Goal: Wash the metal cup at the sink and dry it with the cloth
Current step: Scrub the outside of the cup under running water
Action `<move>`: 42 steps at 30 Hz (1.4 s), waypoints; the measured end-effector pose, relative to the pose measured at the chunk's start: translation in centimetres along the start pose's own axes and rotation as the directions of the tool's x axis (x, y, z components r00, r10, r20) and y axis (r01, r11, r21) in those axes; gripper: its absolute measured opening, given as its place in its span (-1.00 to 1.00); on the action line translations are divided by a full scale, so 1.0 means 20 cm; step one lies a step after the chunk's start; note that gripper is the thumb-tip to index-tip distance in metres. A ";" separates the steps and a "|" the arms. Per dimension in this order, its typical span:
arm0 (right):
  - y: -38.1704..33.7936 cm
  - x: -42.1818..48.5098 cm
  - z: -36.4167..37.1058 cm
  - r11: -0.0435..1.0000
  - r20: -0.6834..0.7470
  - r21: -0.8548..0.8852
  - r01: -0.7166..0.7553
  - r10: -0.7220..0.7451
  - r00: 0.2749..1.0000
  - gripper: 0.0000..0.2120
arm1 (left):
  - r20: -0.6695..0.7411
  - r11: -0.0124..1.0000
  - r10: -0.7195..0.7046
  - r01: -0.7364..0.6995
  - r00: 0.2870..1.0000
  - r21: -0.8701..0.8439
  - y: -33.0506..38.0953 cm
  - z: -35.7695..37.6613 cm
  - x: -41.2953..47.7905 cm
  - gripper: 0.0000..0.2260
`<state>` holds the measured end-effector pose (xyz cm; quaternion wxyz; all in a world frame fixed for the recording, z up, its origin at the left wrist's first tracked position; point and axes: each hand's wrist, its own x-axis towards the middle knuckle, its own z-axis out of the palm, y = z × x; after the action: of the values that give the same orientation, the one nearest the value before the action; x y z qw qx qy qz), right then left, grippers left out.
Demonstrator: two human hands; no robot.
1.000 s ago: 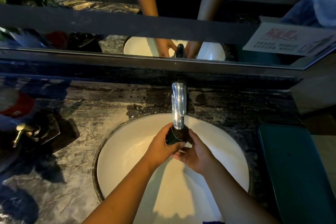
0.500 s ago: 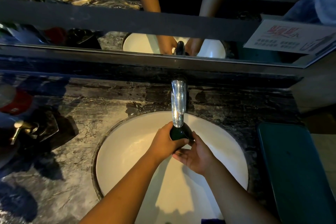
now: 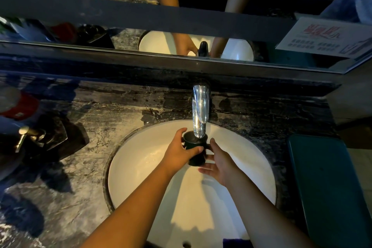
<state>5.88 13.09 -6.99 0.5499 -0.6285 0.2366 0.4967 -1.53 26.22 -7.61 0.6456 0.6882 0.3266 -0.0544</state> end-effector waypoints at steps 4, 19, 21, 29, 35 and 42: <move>-0.01 0.01 0.01 0.986 -0.004 -0.140 0.095 -0.096 0.995 -0.71 | 0.005 0.963 -0.121 0.119 0.993 -0.241 0.00 -0.02 -0.02 -0.31; -0.01 0.00 0.12 0.780 0.089 -0.343 0.524 -0.528 0.845 -0.72 | -0.059 0.880 -0.197 0.150 0.979 -0.451 0.03 -0.05 -0.01 -0.61; -0.02 0.01 0.12 0.820 0.055 -0.299 0.488 -0.496 0.867 -0.74 | -0.073 0.874 -0.192 0.136 0.979 -0.467 0.02 -0.06 -0.02 -0.59; 0.00 0.07 0.13 0.958 0.015 0.248 0.141 -0.149 0.989 -0.73 | -0.183 0.947 -0.061 -0.002 0.981 -0.322 0.00 -0.06 -0.04 -0.51; 0.02 0.03 0.14 0.937 -0.006 0.296 0.183 -0.190 0.982 -0.80 | -0.215 0.952 -0.030 -0.038 0.976 -0.304 0.03 -0.09 -0.05 -0.56; -0.05 0.05 0.18 0.950 0.009 0.285 0.124 -0.132 0.991 -0.69 | -0.183 0.932 -0.061 -0.010 0.981 -0.361 0.01 -0.08 -0.09 -0.55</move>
<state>5.77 16.83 -7.03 0.6687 -0.5501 0.2564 0.4295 -3.40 27.09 -6.23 0.7257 0.5559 0.4003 0.0642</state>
